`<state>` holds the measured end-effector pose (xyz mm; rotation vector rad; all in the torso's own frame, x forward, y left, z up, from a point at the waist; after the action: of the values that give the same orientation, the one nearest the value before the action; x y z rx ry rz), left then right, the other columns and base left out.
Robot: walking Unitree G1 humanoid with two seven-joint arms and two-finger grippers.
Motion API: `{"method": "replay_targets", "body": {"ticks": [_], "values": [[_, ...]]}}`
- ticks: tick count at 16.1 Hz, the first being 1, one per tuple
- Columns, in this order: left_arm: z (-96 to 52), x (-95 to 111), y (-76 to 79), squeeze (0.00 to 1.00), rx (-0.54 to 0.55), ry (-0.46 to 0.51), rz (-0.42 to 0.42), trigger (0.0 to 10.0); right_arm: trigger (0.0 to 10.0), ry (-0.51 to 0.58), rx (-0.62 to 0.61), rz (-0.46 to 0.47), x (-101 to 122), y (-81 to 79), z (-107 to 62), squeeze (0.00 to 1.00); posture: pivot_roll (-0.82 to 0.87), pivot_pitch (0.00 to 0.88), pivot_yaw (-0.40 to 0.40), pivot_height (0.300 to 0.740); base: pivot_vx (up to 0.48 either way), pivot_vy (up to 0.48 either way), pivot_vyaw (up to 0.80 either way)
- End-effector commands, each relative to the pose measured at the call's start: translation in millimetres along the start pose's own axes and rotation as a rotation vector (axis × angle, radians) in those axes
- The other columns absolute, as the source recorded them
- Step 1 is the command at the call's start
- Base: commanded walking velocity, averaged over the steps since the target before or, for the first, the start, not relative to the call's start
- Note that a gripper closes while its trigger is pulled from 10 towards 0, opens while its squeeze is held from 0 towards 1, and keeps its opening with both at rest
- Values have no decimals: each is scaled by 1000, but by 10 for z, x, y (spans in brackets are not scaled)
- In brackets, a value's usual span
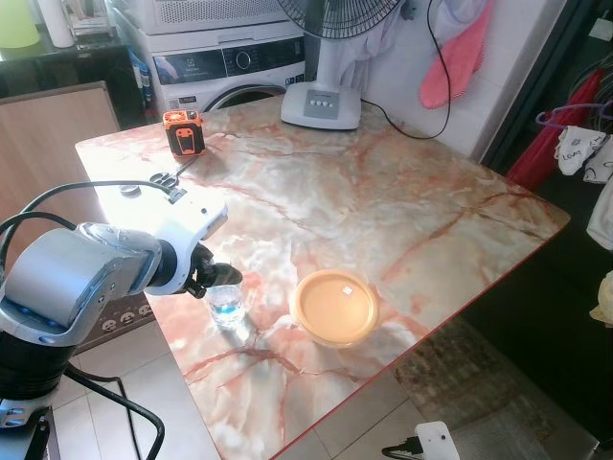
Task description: Restocking fridge
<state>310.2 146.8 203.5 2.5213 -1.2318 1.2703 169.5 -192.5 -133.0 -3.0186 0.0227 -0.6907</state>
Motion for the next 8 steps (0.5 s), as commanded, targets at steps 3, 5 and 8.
{"method": "replay_targets", "body": {"ticks": [3,5,8], "values": [[7,3,31,0,-9,-2,31,10000,10000,-4,-10,0,-5,36,-6,0,65,0,-91,740,0,0,0],[13,-7,27,0,-10,-3,27,10000,10000,-5,-9,0,-6,39,-6,0,66,0,-91,740,0,0,0],[34,-31,49,0,-18,-8,22,10000,10000,-5,-10,0,-9,41,-7,0,62,0,-91,740,0,0,0]]}}
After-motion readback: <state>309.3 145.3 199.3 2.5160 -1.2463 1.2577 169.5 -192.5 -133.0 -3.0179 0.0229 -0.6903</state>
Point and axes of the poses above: a point about 5 cm out from each wrist's last joint towards the gripper, its own z axis pointing out of the wrist towards the gripper, its own x axis along the axis of the wrist's last joint, y = z × x, the point moved 4 cm from there along z, pointing out of the wrist towards the gripper, and after that the axes turned 8 degrees about z, right-handed, at the moved point
